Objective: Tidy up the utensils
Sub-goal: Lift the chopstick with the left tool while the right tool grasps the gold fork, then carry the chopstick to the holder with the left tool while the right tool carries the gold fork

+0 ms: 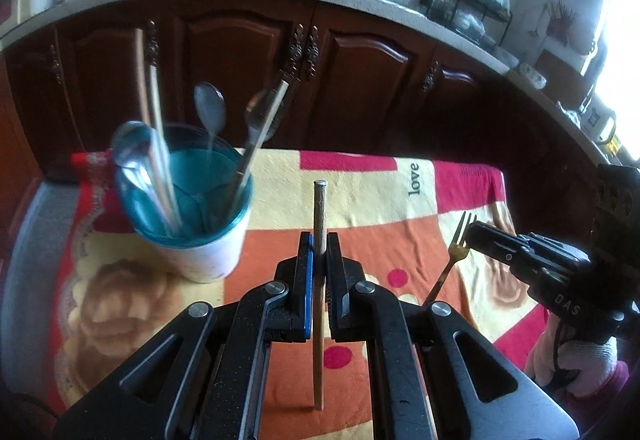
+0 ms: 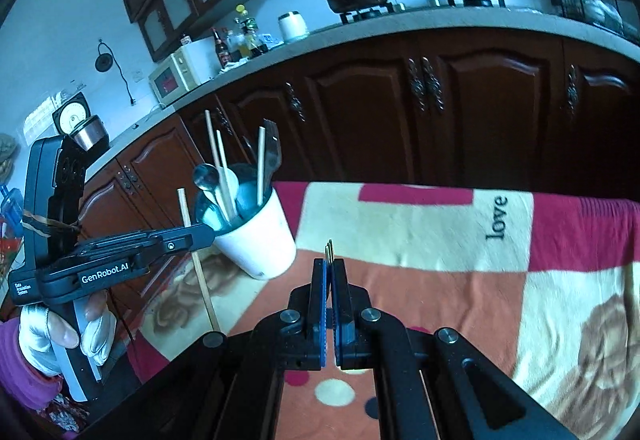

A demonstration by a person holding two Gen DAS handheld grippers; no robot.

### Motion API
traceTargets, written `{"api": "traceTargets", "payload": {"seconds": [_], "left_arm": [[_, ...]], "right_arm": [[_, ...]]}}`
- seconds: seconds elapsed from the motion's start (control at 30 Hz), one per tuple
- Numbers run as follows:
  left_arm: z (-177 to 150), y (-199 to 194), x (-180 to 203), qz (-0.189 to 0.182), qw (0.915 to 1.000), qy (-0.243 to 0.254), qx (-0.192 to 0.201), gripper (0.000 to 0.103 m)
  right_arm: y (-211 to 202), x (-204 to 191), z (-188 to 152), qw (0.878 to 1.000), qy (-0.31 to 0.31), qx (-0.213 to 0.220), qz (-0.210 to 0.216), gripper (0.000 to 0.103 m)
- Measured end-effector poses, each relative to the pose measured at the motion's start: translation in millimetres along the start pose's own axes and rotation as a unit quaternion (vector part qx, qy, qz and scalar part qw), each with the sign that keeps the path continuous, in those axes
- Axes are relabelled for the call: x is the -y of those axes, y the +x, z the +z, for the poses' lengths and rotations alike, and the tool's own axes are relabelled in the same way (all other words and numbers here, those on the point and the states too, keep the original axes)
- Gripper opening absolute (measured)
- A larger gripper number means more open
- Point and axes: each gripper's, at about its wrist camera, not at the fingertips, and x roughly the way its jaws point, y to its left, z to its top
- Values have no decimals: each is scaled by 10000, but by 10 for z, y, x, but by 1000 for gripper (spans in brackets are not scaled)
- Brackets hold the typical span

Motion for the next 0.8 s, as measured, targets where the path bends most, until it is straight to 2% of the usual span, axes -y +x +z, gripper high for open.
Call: {"api": "traceTargets", "payload": {"seconds": [0.33, 0.8], "left_arm": [[28, -241, -195, 146, 9997, -121, 138, 4], [100, -419, -295, 203, 9993, -140, 273, 4]], "right_arm": [[78, -300, 128, 9996, -219, 21, 152, 2], [128, -488, 204, 9990, -362, -14, 265, 2]]}}
